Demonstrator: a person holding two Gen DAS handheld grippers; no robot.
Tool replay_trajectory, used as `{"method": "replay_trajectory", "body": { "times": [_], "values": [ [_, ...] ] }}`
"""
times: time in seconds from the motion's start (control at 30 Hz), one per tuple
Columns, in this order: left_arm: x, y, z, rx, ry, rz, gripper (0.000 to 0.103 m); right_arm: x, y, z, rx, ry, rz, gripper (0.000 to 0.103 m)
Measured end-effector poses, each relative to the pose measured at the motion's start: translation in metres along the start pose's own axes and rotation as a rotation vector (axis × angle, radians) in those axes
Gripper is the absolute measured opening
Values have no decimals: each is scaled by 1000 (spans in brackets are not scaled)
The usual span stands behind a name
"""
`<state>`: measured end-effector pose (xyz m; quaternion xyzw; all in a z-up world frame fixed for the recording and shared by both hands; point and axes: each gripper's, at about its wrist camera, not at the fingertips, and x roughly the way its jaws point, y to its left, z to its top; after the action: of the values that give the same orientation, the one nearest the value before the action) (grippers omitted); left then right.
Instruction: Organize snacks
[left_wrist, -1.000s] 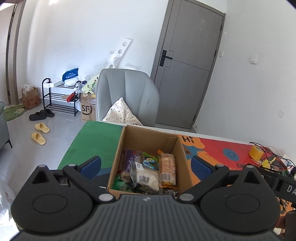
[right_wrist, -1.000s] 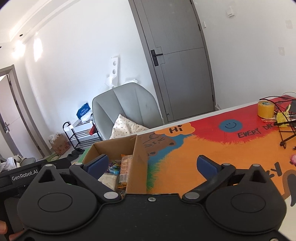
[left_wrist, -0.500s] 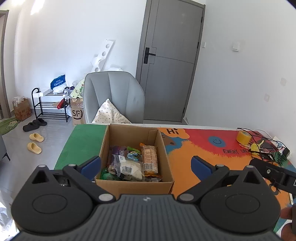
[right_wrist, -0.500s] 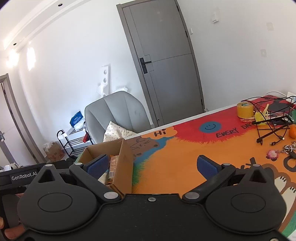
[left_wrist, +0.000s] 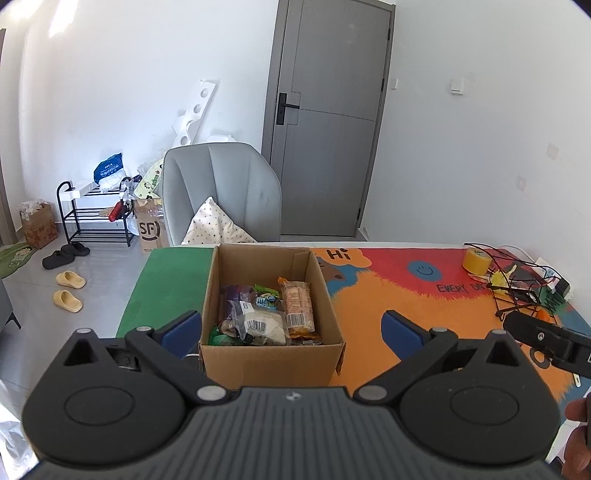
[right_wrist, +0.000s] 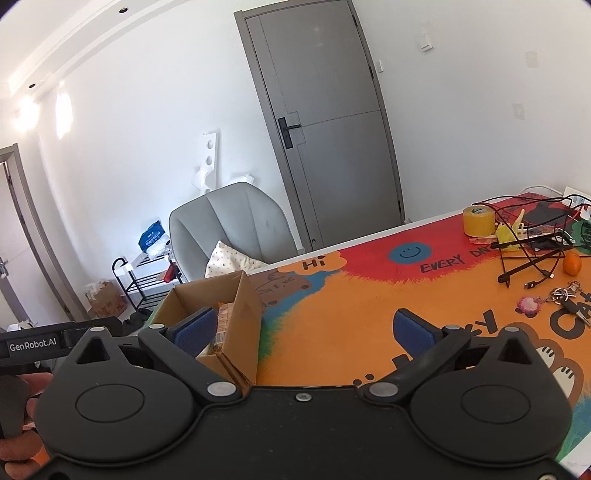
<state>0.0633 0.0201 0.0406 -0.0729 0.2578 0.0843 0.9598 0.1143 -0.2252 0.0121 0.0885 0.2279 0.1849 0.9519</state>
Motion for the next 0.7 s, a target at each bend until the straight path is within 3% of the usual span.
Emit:
{"method": "replay_trajectory", "body": {
  "times": [0.7],
  "values": [
    [-14,24,-17,20,22,8,103,-21,-1,-16,-24,34,-13,103]
  ]
}}
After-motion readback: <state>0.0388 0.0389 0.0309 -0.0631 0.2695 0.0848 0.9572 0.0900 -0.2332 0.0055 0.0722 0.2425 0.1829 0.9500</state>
